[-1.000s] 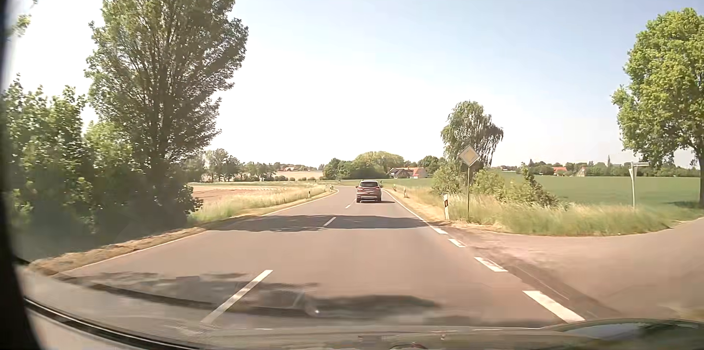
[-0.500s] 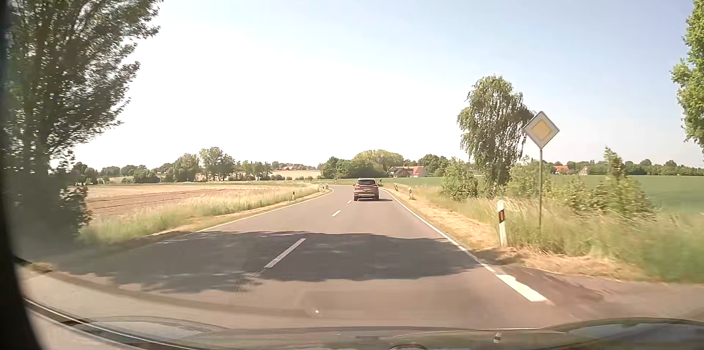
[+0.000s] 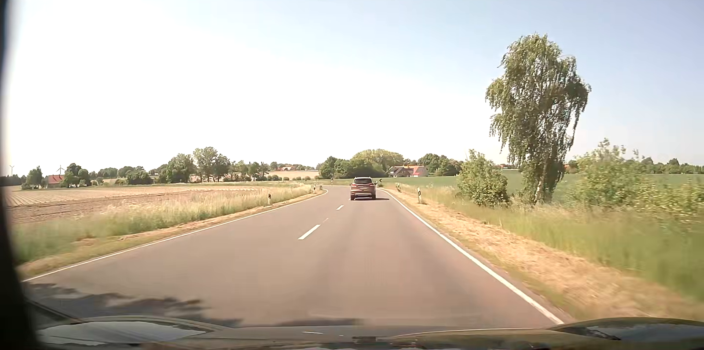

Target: Follow the waypoints while adhering to traffic rules and regulations

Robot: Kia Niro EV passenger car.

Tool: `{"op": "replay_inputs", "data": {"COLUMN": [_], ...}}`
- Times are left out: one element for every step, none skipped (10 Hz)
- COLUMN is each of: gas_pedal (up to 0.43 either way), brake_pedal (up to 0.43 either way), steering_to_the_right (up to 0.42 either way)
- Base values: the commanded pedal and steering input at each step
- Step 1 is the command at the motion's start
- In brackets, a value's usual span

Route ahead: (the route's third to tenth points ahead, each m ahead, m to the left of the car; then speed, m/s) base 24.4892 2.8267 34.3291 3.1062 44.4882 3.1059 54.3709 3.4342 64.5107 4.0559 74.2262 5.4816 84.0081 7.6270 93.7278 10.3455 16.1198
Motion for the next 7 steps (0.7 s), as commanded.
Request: {"op": "replay_inputs", "data": {"gas_pedal": [0.098,0.079,0.079,0.079,0.079,0.079,0.079], "brake_pedal": [0.0,0.0,0.0,0.0,0.0,0.0,0.0], "steering_to_the_right": [0.0,0.0,-0.001,0.0,-0.001,-0.001,-0.001]}}
